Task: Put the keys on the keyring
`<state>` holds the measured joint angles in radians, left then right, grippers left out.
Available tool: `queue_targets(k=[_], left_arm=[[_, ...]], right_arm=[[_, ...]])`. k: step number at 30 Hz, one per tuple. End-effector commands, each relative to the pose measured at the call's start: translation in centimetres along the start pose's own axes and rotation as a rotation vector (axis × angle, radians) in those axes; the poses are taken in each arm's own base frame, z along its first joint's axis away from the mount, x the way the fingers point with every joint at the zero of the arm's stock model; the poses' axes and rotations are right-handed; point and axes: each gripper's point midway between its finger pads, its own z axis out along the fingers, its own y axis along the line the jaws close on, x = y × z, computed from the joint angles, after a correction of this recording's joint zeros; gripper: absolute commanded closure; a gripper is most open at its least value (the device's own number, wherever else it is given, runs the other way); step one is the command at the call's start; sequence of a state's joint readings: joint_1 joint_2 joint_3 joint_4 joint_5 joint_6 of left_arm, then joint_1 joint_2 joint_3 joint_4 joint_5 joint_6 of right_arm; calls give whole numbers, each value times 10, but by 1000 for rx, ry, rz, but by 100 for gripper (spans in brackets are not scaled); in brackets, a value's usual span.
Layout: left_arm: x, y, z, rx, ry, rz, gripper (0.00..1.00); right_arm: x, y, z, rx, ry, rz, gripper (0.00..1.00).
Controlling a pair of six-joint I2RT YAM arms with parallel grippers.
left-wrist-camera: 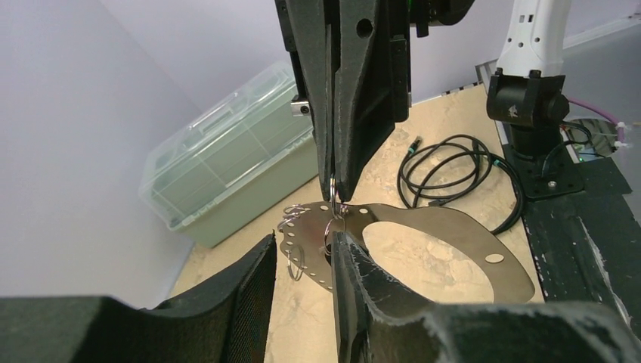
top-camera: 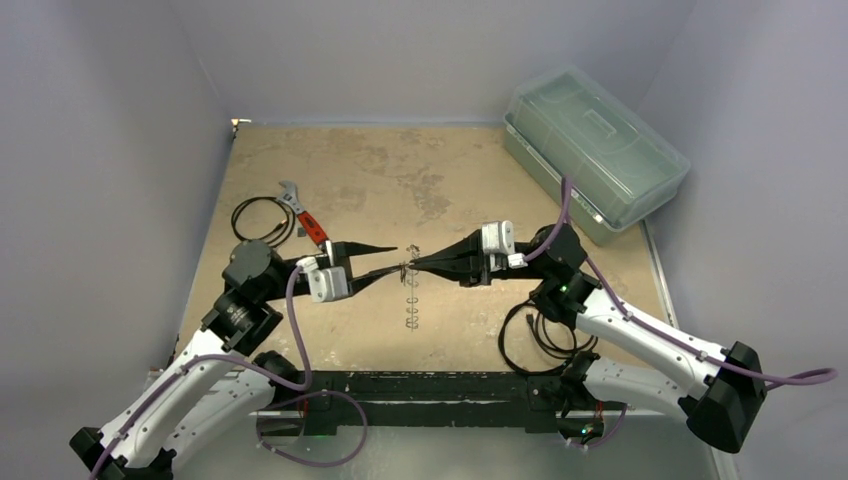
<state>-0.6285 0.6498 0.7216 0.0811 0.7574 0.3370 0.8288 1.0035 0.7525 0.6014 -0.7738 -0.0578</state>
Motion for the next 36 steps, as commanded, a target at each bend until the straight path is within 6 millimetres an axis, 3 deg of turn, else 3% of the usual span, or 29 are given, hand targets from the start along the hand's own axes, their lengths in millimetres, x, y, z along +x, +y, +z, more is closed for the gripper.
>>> queue_targets(k=[1,7,10,14,25,36], left_arm=[[-2,-3,3,45,-4,9,69],[1,-9,6,84,-3,-9,74],[2,-10,7,97,-5,-15,82],[2,-12,7,108,-7,-19,100],[4,-15,12,136,-19,-54,100],[6,-13,15,133,-18,-77,100]], right_arm=[[-27,-3,3,-18,-40,-72,100],[-26,-2,2,-26,-33,-69,100],[-26,-2,3,-29,-32,-68,100],[-25,-2,3,-26,-32,-70,100],[-37,-7,3,12,-106,-86,100],[-35,-8,6,4,-121,-74,100]])
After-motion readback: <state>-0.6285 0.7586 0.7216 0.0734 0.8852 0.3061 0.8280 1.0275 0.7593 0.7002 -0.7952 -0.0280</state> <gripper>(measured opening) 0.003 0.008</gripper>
